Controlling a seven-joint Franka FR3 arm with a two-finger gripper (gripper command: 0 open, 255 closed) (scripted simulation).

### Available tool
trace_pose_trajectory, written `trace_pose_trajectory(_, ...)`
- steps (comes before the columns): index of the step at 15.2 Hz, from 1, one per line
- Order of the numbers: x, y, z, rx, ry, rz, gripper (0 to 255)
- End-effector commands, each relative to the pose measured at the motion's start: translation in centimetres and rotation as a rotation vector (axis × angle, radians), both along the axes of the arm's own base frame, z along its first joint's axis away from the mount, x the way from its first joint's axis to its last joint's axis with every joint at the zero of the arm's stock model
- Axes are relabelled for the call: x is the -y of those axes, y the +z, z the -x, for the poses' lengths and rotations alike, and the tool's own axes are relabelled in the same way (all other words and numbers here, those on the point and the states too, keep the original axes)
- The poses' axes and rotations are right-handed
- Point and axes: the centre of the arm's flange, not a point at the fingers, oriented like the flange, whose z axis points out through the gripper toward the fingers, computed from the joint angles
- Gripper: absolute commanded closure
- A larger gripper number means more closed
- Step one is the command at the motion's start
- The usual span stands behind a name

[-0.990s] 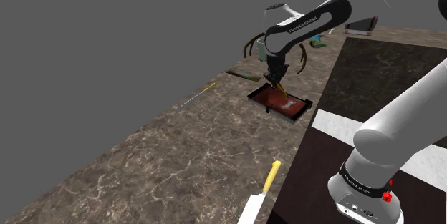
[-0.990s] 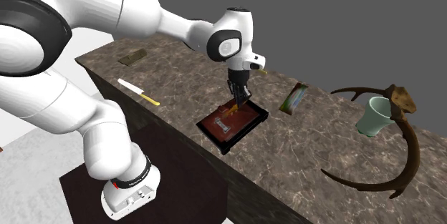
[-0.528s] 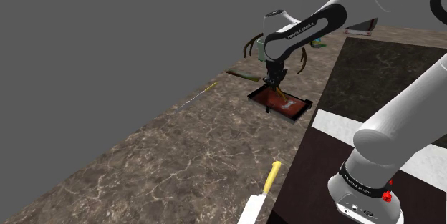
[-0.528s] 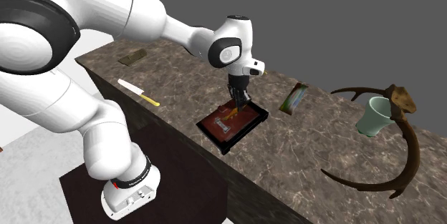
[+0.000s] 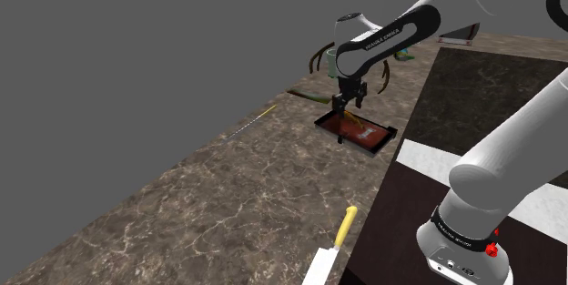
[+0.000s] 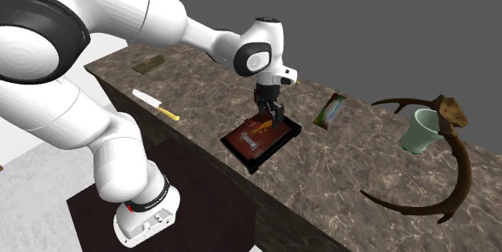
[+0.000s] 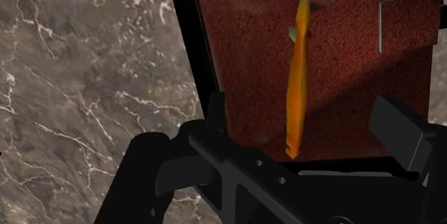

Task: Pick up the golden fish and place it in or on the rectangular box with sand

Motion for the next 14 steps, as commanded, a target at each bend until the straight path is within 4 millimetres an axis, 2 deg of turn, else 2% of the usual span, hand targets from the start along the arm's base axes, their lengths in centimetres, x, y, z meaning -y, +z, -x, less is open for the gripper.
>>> trace_pose_trajectory(1, 0.0, 0.0, 0.0, 0.0, 0.0, 0.0, 0)
trace_pose_trajectory(2, 0.0, 0.0, 0.0, 0.0, 0.0, 0.0, 0)
trace_pose_trajectory(6, -0.8, 4.9, -0.3, 0.0, 0.0, 0.0, 0)
trace_pose_trajectory(14, -0.8, 4.9, -0.3, 0.0, 0.0, 0.0, 0)
